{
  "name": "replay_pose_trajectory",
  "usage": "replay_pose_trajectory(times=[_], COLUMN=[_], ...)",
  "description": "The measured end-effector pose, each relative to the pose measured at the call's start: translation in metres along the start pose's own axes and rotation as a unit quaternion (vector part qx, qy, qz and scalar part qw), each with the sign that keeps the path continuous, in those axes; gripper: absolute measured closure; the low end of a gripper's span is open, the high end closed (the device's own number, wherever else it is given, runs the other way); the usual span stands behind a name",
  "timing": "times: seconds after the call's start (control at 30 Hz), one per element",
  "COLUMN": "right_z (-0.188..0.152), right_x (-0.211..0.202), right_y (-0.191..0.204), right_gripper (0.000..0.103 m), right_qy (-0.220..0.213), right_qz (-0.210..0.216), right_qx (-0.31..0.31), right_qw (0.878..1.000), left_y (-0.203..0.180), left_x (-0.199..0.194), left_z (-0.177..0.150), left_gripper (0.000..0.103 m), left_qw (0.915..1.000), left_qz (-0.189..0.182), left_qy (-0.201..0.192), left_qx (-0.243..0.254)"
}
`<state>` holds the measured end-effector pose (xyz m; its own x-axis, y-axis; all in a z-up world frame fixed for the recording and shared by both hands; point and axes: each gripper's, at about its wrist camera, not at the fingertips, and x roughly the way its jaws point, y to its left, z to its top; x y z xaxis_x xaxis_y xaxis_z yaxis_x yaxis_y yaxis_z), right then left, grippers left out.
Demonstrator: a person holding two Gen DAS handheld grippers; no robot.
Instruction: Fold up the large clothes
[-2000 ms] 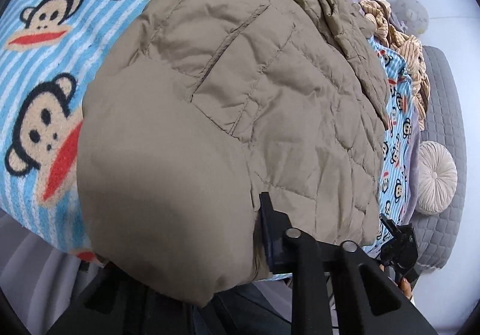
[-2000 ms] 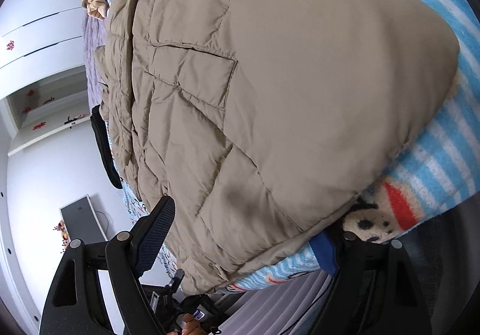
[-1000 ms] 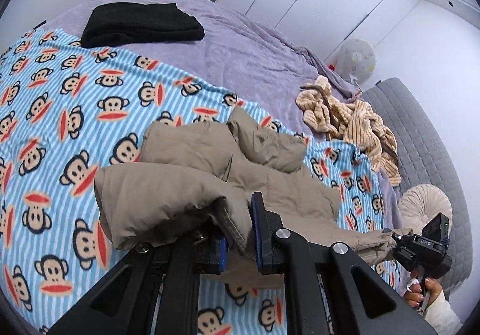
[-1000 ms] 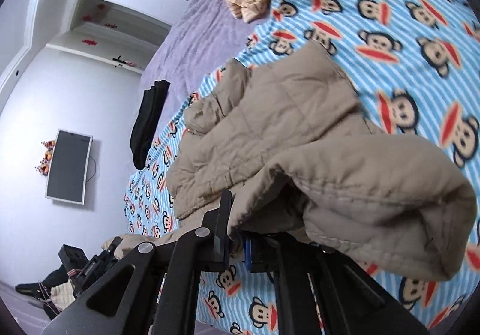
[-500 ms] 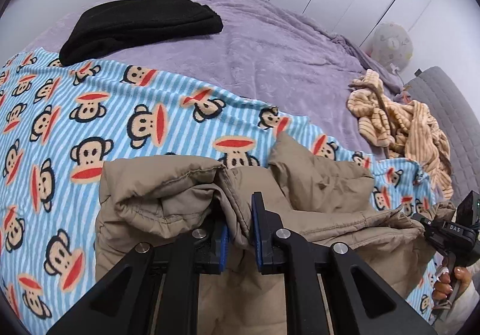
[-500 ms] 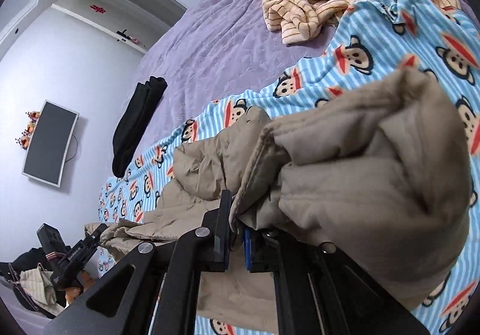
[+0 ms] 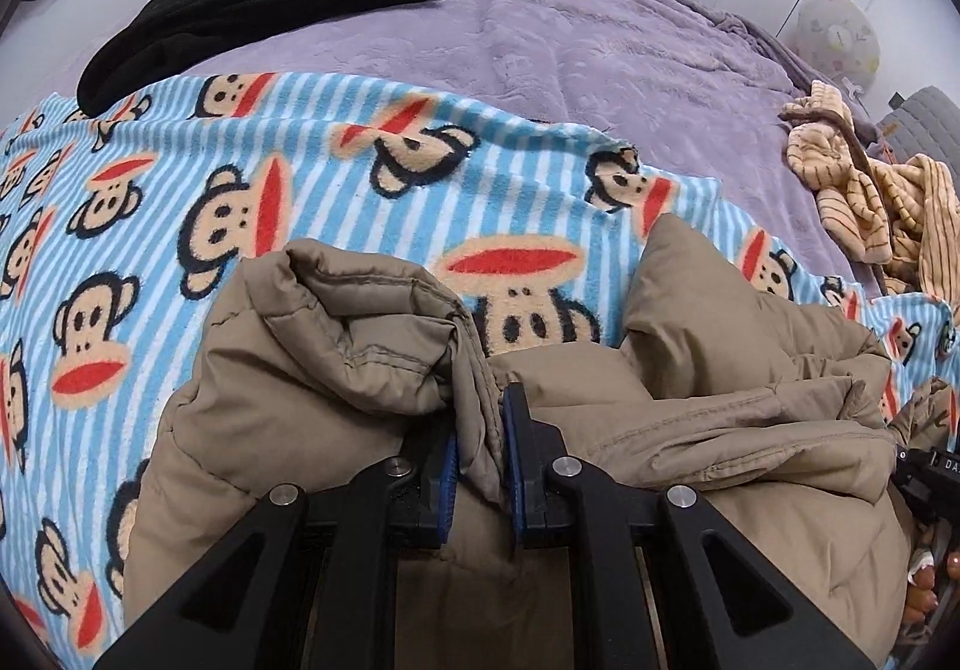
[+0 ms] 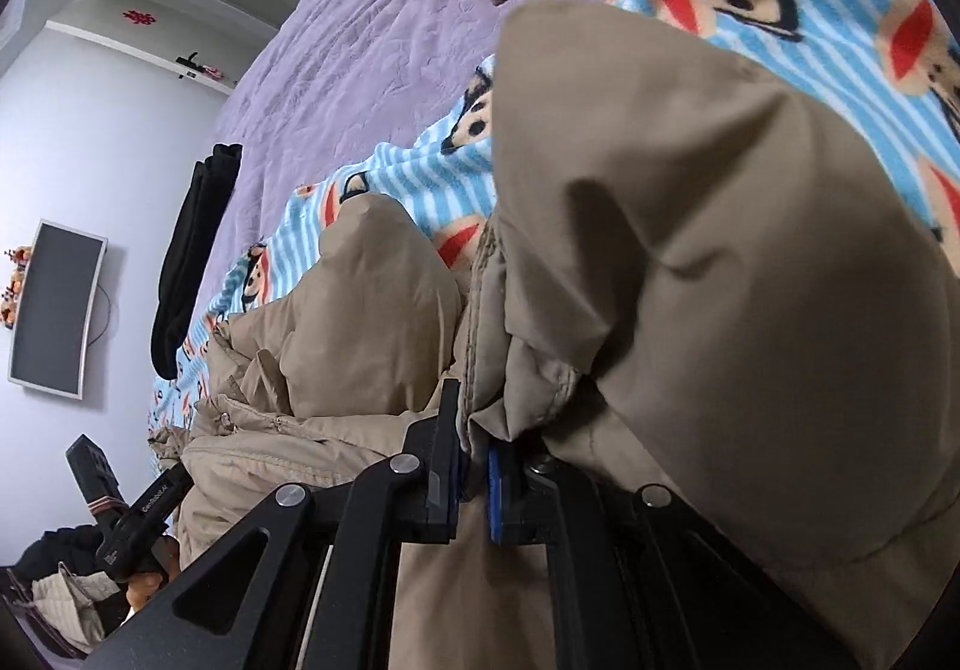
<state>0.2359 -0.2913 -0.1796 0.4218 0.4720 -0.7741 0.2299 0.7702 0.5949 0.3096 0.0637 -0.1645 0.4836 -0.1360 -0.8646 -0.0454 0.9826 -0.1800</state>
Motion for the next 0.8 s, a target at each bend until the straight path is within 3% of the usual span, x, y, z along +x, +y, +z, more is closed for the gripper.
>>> replay_pose_trajectory(times=[0.03,0.1,0.13,0.17,0.27,0.3,0.37,0.4,0.43,0.47,0.5,0.53,0.6,0.7,0.8], right_z=[0.000,0.002,0.002,0.001,-0.001,-0.002,-0.008,-0.012,-0.017,-0.021,-0.024,-0.028,-0.029,-0.024,-0.013], right_x=[0.000,-0.003,-0.007,-0.012,-0.030,-0.036,-0.051,-0.059,-0.067,-0.071,-0.074,-0.074,-0.069,-0.064,-0.053], right_y=[-0.001,-0.002,0.000,0.001,0.011,0.016,0.020,0.022,0.023,0.026,0.029,0.033,0.032,0.017,-0.001], right_gripper=[0.096,0.095,0.095,0.094,0.083,0.074,0.046,0.021,0.019,0.019,0.026,0.057,0.092,0.092,0.093], right_qy=[0.002,0.007,0.008,0.009,0.004,-0.002,-0.016,-0.027,-0.038,-0.036,-0.035,-0.032,-0.016,-0.015,-0.020], right_qz=[0.002,0.002,-0.001,-0.004,-0.010,-0.011,-0.011,-0.010,-0.011,-0.020,-0.037,-0.065,-0.105,-0.130,-0.152], right_qx=[0.004,0.010,0.010,0.007,-0.019,-0.026,-0.033,-0.034,-0.038,-0.049,-0.065,-0.089,-0.123,-0.128,-0.124], right_qw=[1.000,1.000,1.000,1.000,1.000,1.000,0.999,0.999,0.999,0.998,0.997,0.993,0.987,0.983,0.980], left_y=[-0.001,-0.001,0.000,0.001,-0.002,-0.004,-0.013,-0.019,-0.025,-0.030,-0.035,-0.038,-0.038,-0.024,-0.003], left_x=[-0.005,-0.022,-0.036,-0.049,-0.082,-0.088,-0.091,-0.091,-0.090,-0.086,-0.082,-0.074,-0.061,-0.032,-0.005], left_z=[0.001,0.002,0.001,0.000,-0.002,-0.002,-0.004,-0.006,-0.009,-0.012,-0.015,-0.017,-0.018,-0.010,-0.003], left_gripper=[0.087,0.062,0.028,0.000,0.000,0.000,0.001,0.002,0.016,0.030,0.035,0.039,0.040,0.040,0.040], left_qw=[1.0000,0.9997,0.9992,0.9985,0.9958,0.9955,0.9946,0.9939,0.9920,0.9903,0.9893,0.9889,0.9896,0.9923,0.9957], left_qz=[0.000,-0.012,-0.014,-0.011,-0.012,-0.010,-0.023,-0.023,-0.024,-0.020,-0.011,-0.007,0.004,0.051,0.062], left_qy=[-0.001,-0.015,-0.033,-0.051,-0.082,-0.083,-0.071,-0.066,-0.060,-0.053,-0.044,-0.038,-0.036,-0.037,-0.022], left_qx=[0.003,0.013,0.015,0.016,0.040,0.046,0.072,0.086,0.108,0.127,0.139,0.144,0.139,0.107,0.065])
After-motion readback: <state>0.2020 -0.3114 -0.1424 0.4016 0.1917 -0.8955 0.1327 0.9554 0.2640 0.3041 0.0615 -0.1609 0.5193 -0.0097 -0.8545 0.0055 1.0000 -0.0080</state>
